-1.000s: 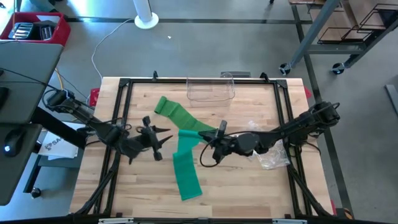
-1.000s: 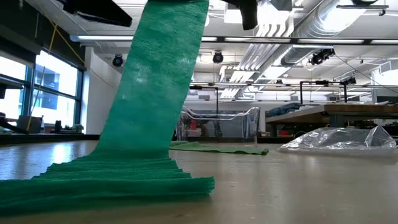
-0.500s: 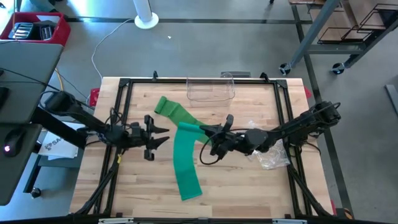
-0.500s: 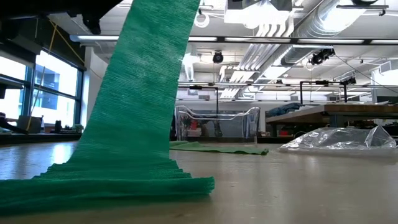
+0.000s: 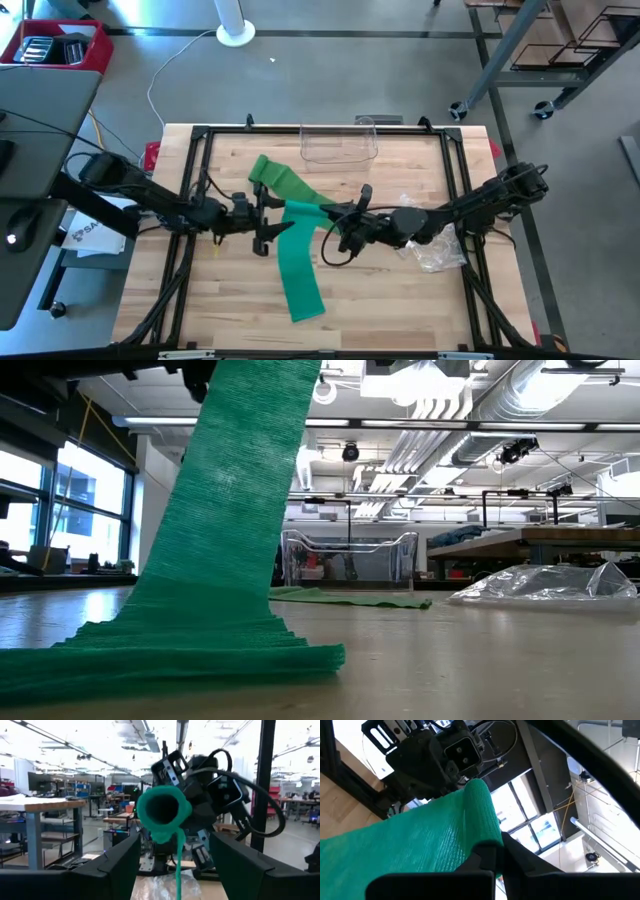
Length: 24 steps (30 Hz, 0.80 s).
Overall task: Roll bandage
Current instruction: Roll the blue bandage
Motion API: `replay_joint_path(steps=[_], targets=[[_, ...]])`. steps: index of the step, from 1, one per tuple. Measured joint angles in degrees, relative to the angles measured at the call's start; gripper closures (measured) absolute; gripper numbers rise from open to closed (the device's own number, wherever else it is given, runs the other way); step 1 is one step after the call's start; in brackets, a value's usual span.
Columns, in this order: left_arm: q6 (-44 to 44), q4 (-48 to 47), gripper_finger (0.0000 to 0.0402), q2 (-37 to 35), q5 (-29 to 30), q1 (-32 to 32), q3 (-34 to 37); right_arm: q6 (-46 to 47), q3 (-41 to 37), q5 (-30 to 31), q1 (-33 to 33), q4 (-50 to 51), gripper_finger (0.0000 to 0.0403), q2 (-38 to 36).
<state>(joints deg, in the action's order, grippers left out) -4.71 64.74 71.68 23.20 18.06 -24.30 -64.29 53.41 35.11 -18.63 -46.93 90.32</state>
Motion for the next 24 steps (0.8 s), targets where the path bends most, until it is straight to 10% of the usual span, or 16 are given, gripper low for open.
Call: replay_joint_path(steps=[7, 14, 24], targets=[[0.00, -0.86, 0.0217, 4.92, 2.39, -0.36, -3.50, 1.29, 0.00, 0.46, 0.00, -0.18, 0.0402, 0.00], [-0.39, -1.05, 0.0382, 7.38, 2.87, -0.43, -4.05, 2.87, 0.00, 0.46, -1.21, 0.01, 0.0402, -2.71], [0.18, -1.74, 0.0400, 11.17, -0.02, -0.43, -4.10, 7.46, 0.00, 0.20, -2.93, 3.02, 0.0402, -8.49]])
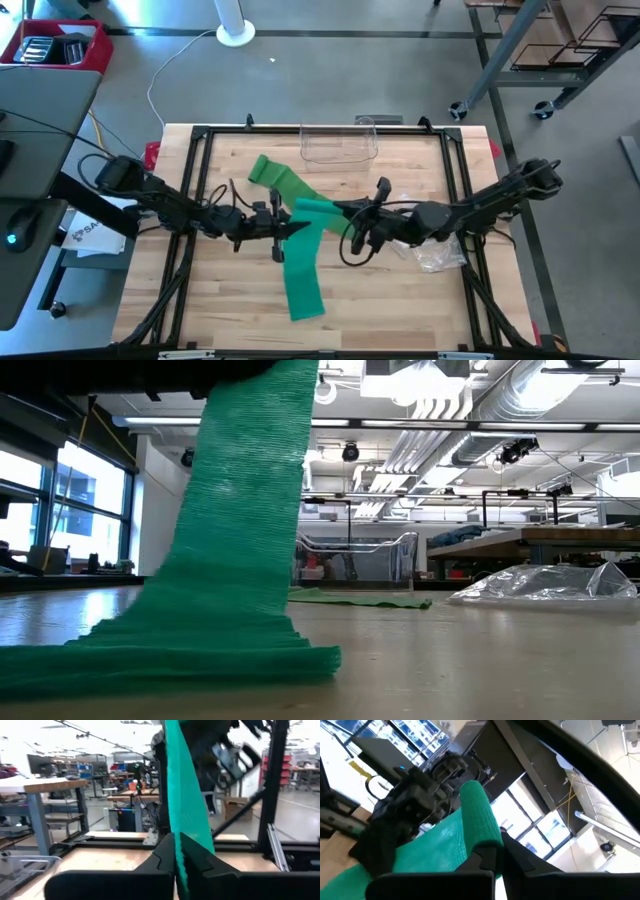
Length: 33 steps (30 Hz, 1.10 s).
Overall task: Roll bandage
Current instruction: Roll the blue bandage
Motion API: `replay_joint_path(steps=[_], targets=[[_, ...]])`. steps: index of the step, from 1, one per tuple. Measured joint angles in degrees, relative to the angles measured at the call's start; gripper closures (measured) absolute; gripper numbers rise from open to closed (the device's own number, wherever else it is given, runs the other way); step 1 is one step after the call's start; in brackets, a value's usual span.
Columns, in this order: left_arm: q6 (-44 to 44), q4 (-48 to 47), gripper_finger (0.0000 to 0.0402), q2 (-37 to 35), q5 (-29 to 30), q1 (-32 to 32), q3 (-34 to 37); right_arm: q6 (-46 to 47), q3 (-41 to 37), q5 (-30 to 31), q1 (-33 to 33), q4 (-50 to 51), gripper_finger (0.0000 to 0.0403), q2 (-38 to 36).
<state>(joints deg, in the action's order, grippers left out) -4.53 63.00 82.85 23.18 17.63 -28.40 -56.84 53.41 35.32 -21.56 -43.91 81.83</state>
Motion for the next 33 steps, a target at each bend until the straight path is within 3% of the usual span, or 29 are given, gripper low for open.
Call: replay_joint_path(steps=[6, 14, 22, 27, 33], targets=[[3.81, 2.12, 0.0401, 3.35, -1.95, 0.17, 0.00, -2.60, 0.00, -0.86, -0.37, 1.11, 0.0402, -1.85], [2.56, 7.25, 0.0396, 3.37, -4.26, 0.96, 0.00, -5.31, 0.00, -1.28, -0.35, 6.07, 0.0402, -1.97], [5.78, 4.52, 0.0320, 3.36, -6.73, 0.61, 0.02, -10.96, 0.00, -1.16, -0.61, 7.84, 0.0402, -2.00], [3.59, -2.71, 0.0273, 0.03, -6.06, 1.10, 0.11, -10.88, 0.02, -1.16, -0.64, 11.77, 0.0402, -2.02], [5.73, -22.59, 0.0257, -11.67, -4.39, 2.48, 0.11, -10.72, 0.02, -1.04, -1.79, 16.86, 0.0402, -2.02]])
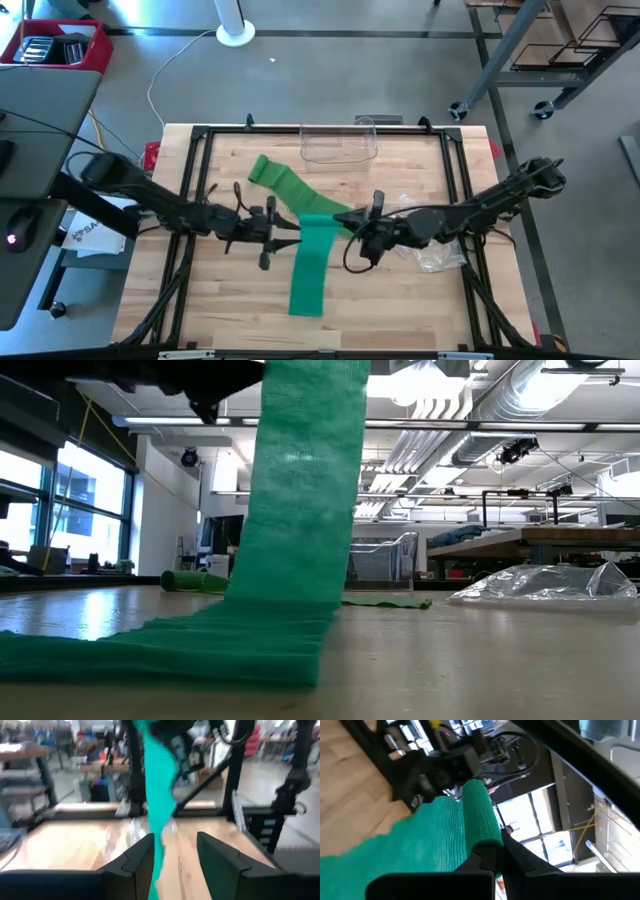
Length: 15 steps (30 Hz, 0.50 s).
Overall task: Roll bandage
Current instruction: Roll the blue bandage
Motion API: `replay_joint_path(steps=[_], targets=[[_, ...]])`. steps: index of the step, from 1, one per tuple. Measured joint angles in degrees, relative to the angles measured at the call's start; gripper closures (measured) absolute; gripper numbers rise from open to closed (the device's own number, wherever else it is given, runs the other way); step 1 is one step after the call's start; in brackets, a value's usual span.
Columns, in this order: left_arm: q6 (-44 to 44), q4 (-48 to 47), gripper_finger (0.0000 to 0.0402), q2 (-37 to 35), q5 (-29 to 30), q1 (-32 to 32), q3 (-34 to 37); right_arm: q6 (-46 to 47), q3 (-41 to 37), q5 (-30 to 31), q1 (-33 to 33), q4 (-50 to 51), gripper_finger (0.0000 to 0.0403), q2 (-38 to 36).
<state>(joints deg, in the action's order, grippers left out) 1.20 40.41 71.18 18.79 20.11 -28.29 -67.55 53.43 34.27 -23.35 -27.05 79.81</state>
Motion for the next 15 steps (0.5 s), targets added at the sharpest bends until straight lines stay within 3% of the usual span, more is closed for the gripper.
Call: replay_joint_path(steps=[3, 7, 15], targets=[[0.22, -4.07, 0.0257, -5.33, 1.86, 0.88, 0.00, 0.03, 0.00, -0.04, -1.06, 0.57, 0.0402, 0.00], [-5.42, 0.86, 0.0257, -8.40, 2.18, 1.87, 0.00, 0.05, 0.00, -1.34, -2.38, 0.69, 0.0402, 0.00], [-6.48, 14.18, 0.0257, -3.63, -0.36, 1.67, -0.07, 0.66, 0.00, -5.80, -2.77, -0.47, 0.0402, 0.02]])
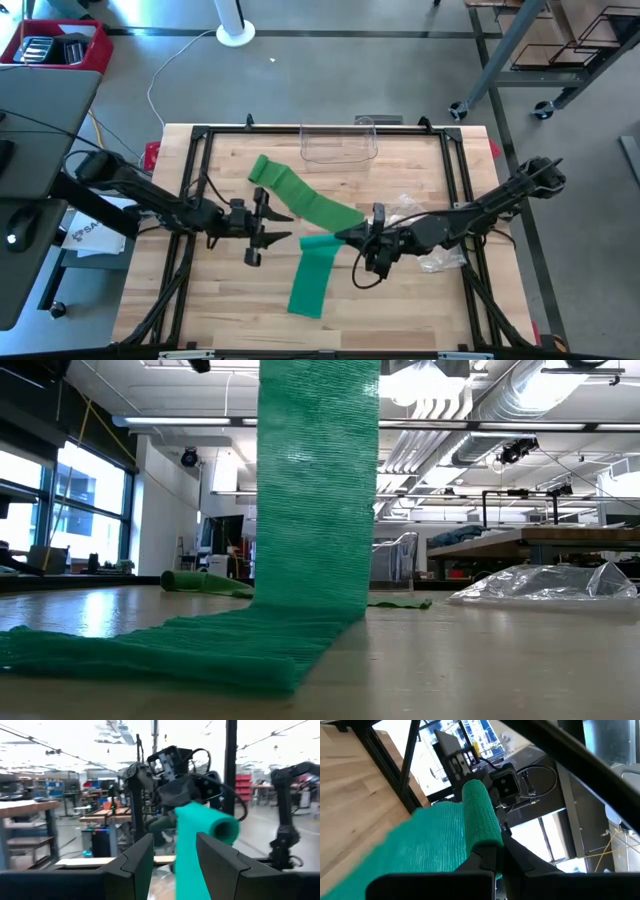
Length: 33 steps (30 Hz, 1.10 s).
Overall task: Roll bandage
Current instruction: Roll the blue bandage
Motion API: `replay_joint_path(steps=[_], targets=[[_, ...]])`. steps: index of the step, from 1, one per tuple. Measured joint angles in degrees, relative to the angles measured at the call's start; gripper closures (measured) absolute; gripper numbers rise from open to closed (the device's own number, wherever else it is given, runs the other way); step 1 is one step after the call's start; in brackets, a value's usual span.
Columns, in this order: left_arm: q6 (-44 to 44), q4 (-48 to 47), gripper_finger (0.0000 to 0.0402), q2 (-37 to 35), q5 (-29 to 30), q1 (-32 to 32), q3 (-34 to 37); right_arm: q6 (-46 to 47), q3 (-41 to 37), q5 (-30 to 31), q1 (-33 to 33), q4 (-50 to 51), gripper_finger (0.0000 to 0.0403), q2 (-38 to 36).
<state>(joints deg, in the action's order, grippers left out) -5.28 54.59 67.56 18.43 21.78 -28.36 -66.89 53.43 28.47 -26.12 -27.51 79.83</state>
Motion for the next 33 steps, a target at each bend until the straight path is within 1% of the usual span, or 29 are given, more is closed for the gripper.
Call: replay_joint_path(steps=[5, 8, 18, 22, 25, 29, 33], targets=[[0.64, 6.92, 0.0256, 4.96, -0.22, -0.02, 0.00, -0.15, 0.00, -1.58, 0.38, -1.08, 0.0402, 0.00], [0.63, 10.06, 0.0254, 6.53, -0.24, -0.02, 0.00, -0.17, 0.00, -1.60, 0.73, -1.35, 0.0402, 0.00], [-0.49, 9.73, 0.0226, 6.77, -1.36, -0.04, 0.00, 0.79, 0.00, -0.56, 1.89, -0.32, 0.0402, 0.00], [-1.48, 8.22, 0.0224, 6.77, -0.14, -0.07, -0.06, 3.02, 0.00, -2.16, 2.68, 2.36, 0.0402, 0.02], [-1.72, 3.74, 0.0224, 6.77, 2.03, -0.07, -1.31, 5.24, 0.00, -4.89, 3.54, 3.58, 0.0402, 0.02], [-2.20, -3.43, 0.0224, 6.79, 2.70, -0.07, -4.06, 6.74, 0.00, -6.29, 4.50, 4.31, 0.0402, 0.02], [-3.47, -5.84, 0.0224, 6.78, 2.85, -0.09, -5.69, 8.57, 0.00, -7.38, 5.48, 5.81, 0.0402, 0.02]])
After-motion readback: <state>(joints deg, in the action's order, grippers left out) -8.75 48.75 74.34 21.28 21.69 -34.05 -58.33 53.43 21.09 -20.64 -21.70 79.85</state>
